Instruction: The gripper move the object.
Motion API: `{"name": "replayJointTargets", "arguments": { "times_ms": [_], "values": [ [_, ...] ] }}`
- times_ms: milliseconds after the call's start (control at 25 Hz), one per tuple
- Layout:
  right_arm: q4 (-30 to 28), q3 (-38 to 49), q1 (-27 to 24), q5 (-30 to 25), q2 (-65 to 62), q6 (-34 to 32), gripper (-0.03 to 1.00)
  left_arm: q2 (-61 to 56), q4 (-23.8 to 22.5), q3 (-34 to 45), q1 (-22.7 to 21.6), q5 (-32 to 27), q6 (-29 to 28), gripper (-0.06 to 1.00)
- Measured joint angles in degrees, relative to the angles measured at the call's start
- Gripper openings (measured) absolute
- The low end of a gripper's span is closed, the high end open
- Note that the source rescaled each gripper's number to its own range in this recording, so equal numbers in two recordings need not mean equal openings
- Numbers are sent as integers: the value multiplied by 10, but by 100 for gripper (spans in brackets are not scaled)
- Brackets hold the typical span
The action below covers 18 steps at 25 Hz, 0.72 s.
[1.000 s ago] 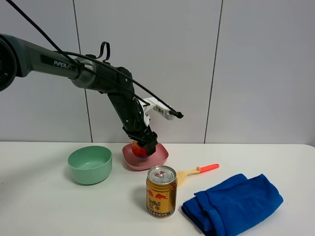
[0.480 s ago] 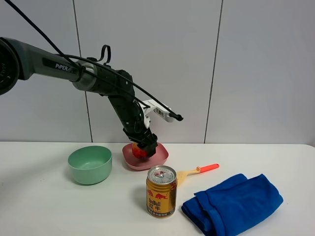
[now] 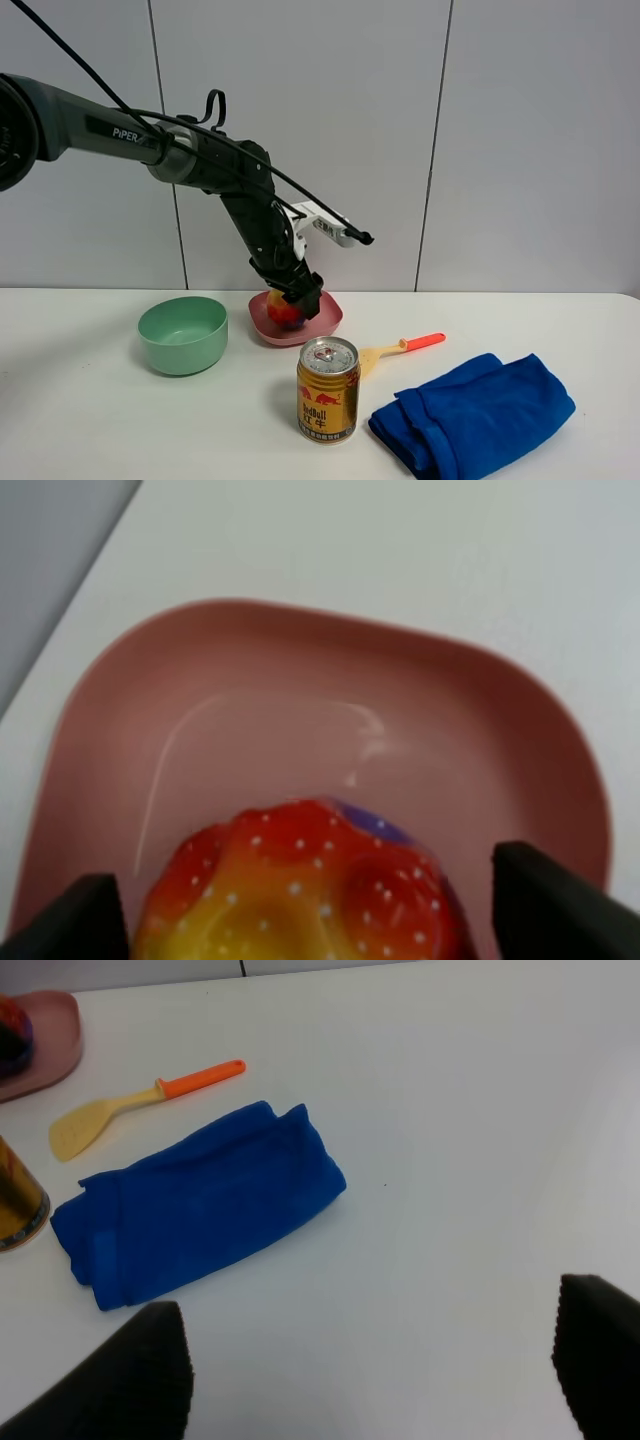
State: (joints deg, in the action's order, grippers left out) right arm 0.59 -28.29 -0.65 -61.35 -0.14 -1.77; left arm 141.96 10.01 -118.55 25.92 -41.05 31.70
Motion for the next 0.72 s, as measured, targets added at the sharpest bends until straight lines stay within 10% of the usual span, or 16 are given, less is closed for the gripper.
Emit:
{"name": "replayJointTargets", "arguments": {
  "times_ms": [720],
  "values": [
    [0, 0, 0, 0, 0, 0, 100, -194, -56, -123, 30, -272, -141, 61]
  ]
}}
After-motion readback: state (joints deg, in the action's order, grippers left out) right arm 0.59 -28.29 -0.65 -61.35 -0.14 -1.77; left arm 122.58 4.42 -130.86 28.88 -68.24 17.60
